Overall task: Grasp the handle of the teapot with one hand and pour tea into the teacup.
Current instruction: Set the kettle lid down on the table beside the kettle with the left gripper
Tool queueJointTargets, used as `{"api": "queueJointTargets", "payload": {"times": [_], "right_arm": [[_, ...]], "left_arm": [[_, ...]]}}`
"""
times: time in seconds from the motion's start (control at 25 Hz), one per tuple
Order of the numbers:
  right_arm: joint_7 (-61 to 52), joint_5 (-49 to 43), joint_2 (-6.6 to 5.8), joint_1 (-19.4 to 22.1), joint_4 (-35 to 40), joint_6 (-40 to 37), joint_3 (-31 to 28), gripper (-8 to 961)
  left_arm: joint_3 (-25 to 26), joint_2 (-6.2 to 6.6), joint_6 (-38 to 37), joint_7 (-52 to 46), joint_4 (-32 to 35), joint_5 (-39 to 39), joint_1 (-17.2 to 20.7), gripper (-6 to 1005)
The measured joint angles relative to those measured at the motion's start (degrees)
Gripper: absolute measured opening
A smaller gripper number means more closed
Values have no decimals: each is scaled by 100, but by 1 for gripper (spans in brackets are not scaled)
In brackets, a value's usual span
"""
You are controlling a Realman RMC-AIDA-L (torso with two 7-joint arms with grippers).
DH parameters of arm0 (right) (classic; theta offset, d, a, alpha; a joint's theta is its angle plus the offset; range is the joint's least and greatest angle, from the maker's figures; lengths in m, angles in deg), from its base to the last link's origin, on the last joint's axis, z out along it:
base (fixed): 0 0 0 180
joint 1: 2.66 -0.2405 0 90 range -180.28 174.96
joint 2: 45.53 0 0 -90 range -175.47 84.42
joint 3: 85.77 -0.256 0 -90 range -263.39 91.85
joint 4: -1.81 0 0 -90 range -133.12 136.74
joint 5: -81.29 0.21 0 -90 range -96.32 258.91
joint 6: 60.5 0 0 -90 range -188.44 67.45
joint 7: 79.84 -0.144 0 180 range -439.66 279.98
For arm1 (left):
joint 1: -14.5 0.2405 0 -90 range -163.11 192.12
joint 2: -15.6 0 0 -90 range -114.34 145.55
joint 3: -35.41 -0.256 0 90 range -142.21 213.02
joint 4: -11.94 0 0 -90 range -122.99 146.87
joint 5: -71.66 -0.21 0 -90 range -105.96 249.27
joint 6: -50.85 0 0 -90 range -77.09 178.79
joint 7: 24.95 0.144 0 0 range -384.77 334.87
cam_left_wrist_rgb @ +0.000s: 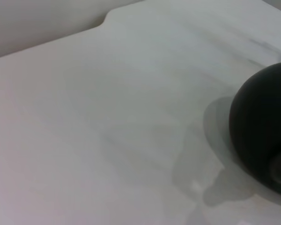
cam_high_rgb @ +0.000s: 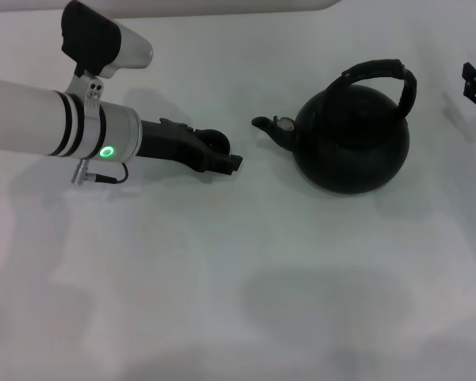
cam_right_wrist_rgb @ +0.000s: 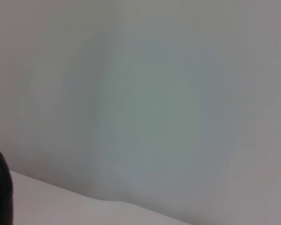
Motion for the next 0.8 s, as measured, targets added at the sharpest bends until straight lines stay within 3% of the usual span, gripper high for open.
{"api": "queueJointTargets", "payload": {"times": [0.24, 0.8], "right_arm": [[0, 0, 0, 0, 0, 1, 0, 856], [0, 10, 1, 0, 1, -5, 0, 855]], "left_arm": [[2, 1, -12, 39, -48, -7, 24, 872], [-138, 14, 218, 123, -954, 297, 556, 871]]}}
